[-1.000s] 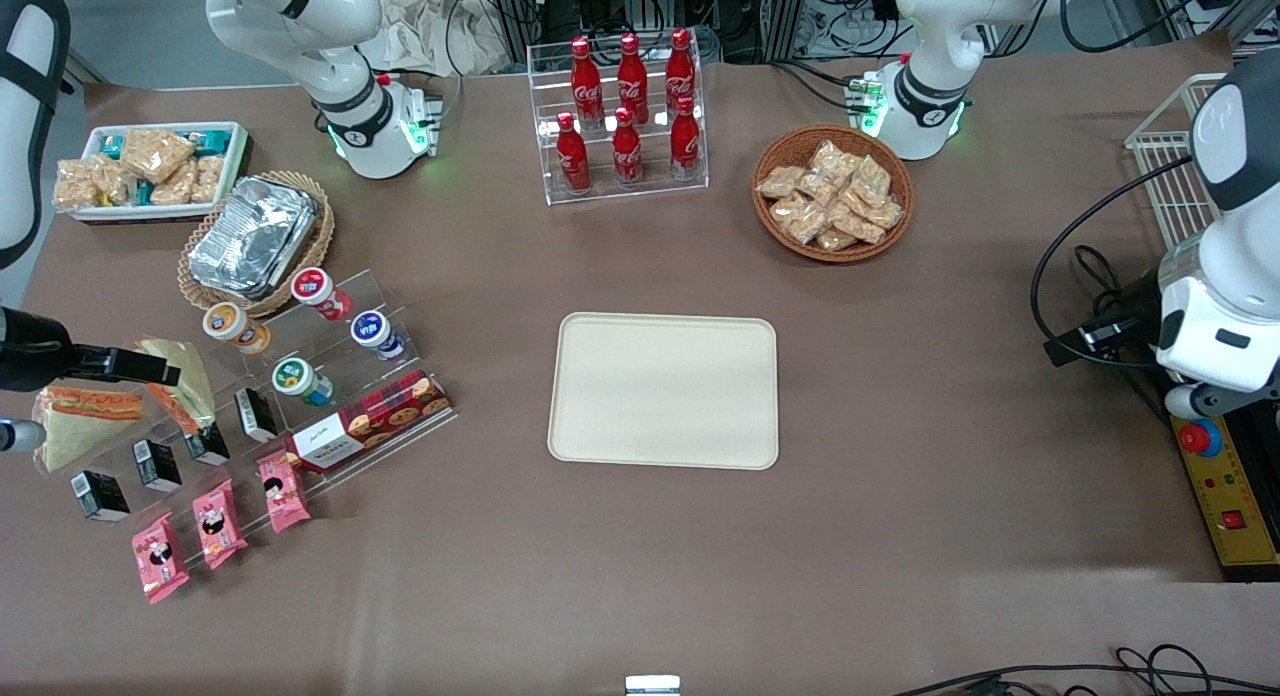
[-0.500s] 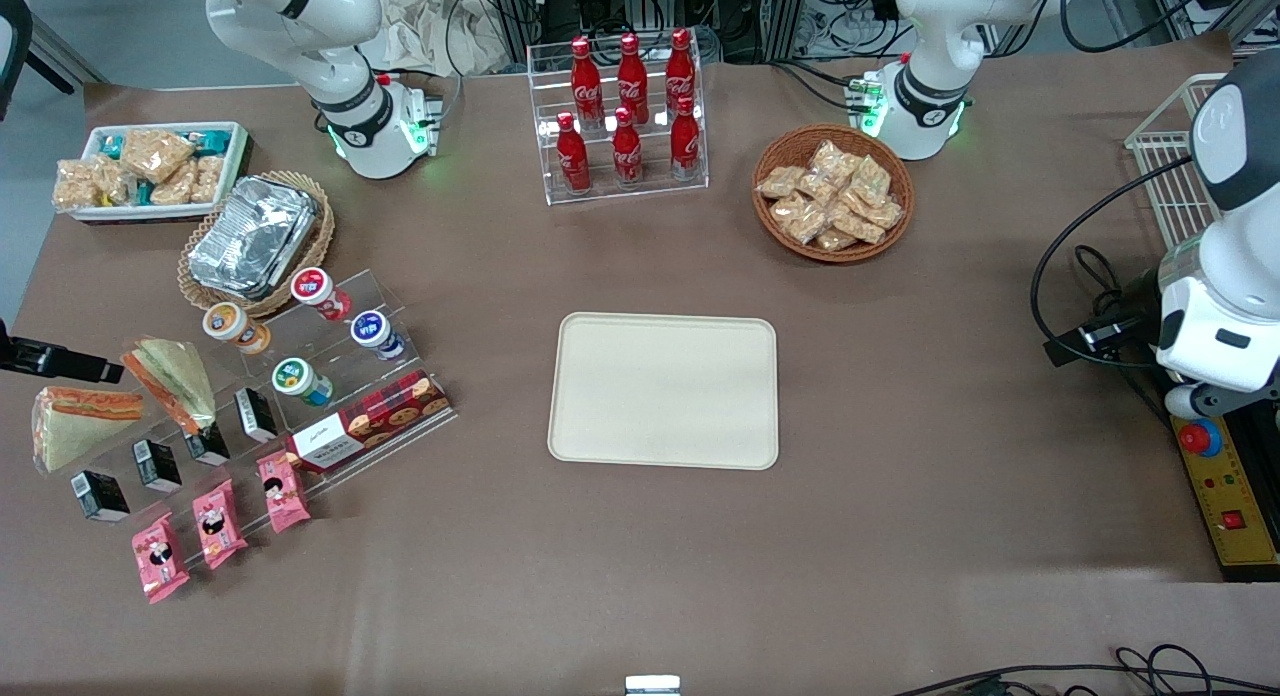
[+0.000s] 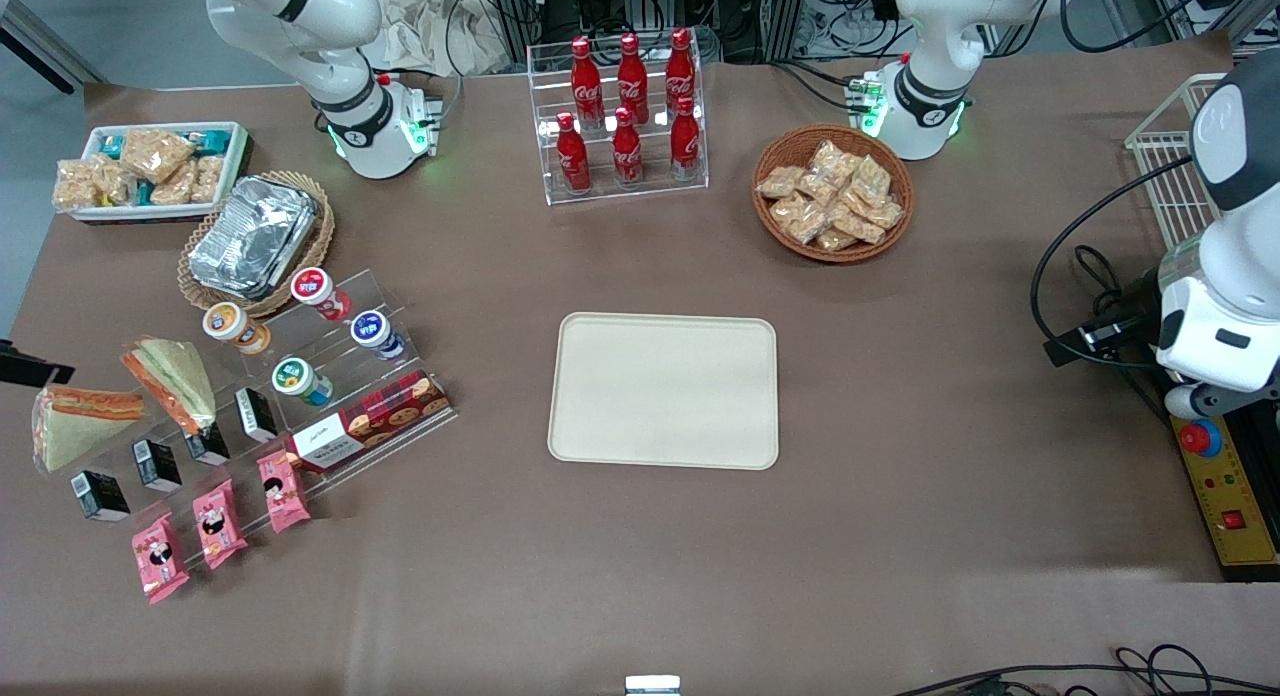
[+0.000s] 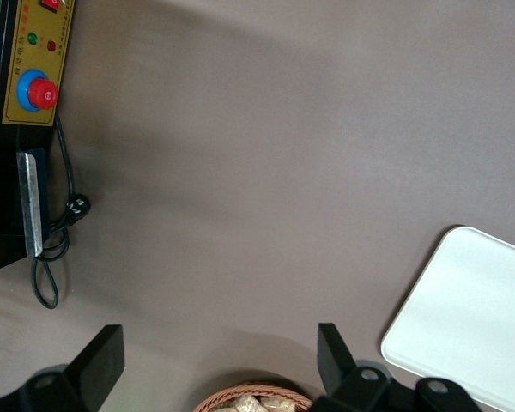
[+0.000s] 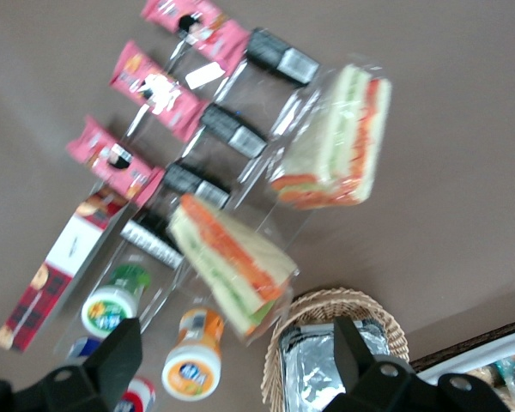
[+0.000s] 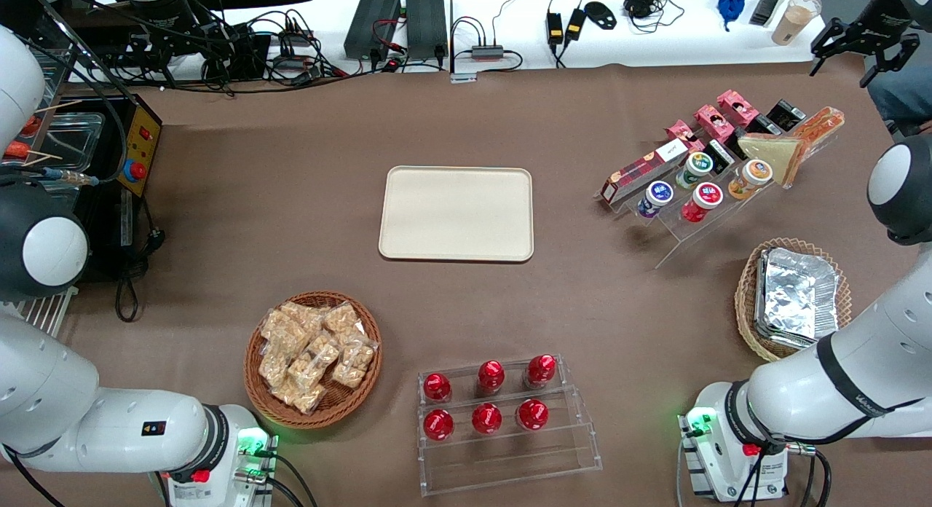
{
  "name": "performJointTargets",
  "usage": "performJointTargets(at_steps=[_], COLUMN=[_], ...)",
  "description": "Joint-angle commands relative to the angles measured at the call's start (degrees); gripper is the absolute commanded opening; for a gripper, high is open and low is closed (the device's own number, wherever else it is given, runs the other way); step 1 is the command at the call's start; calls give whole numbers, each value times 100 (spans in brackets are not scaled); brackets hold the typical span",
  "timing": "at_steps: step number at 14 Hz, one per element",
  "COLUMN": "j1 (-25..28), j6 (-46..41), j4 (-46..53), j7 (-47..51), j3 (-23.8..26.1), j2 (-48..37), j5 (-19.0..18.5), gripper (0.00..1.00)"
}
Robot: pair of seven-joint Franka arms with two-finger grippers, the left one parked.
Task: Place sandwich on tray
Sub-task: 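Close the right gripper on a wrapped triangle sandwich and lift it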
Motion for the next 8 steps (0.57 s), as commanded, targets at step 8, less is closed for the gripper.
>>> performJointTargets(at_steps=[8], j1=[-422], j6=[1007], j4=[-402], j7=[978], j3=[6], j2=[308], j5=[157], gripper=[99])
